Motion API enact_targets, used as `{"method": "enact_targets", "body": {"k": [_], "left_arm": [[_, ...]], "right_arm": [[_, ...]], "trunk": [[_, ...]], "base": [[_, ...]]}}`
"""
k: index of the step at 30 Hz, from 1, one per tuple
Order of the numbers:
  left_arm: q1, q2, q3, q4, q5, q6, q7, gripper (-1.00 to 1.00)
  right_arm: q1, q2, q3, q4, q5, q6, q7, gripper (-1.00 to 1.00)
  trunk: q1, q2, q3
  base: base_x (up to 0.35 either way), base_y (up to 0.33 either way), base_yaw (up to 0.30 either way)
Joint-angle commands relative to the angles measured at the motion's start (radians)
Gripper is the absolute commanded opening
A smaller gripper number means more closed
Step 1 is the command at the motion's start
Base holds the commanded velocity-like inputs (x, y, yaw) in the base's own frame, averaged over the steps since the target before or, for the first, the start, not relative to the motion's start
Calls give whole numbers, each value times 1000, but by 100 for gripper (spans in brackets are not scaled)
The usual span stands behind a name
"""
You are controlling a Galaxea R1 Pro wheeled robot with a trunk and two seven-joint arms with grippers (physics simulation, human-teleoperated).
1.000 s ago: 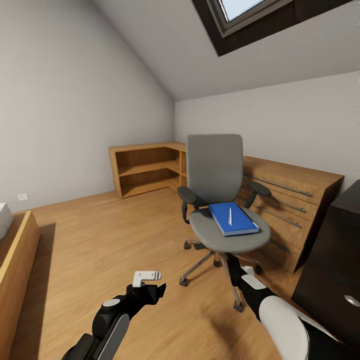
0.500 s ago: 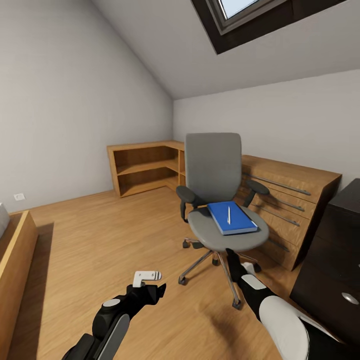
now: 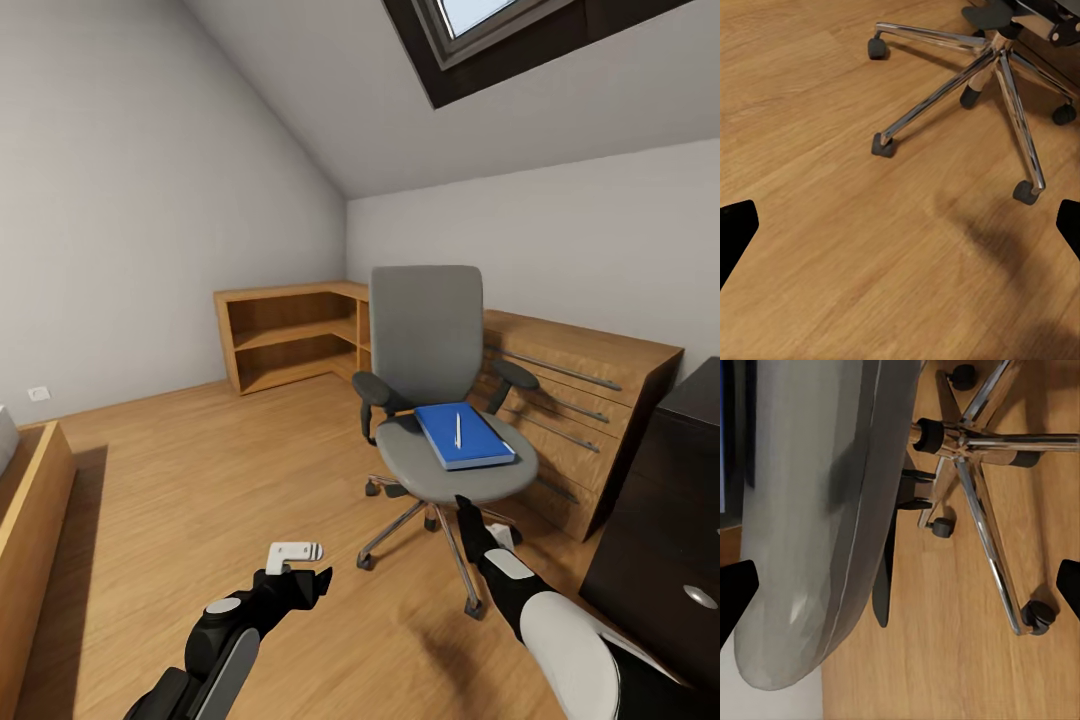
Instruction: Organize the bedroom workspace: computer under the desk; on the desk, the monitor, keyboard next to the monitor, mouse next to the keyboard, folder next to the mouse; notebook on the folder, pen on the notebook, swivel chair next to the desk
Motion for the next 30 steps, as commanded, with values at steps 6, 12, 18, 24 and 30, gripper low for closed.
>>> {"method": "enact_targets", "body": {"k": [6, 12, 18, 24, 30], "left_arm": [[-1, 0, -1, -1, 11, 3, 9, 100], [-1, 0, -1, -1, 11, 3, 9, 100], [-1, 0, -1, -1, 11, 3, 9, 100], [-1, -1, -1, -1, 11, 3, 9, 100], [-1, -1, -2, -1, 11, 3, 9, 100]], "right_arm": [[-1, 1, 3, 5, -11, 0, 0, 100], [-1, 1, 4, 9, -10, 3, -6, 100], [-1, 0, 4, 17, -10, 4, -20, 100], [-1, 0, 4, 18, -10, 3, -27, 100], [-1, 0, 4, 18, -10, 3, -31, 100]], "trunk": [[0, 0, -1], [0, 0, -1], [0, 0, -1], [0, 0, -1], [0, 0, -1]], "base": [[0, 0, 0], [0, 0, 0], [0, 0, 0], [0, 0, 0], [0, 0, 0]]}}
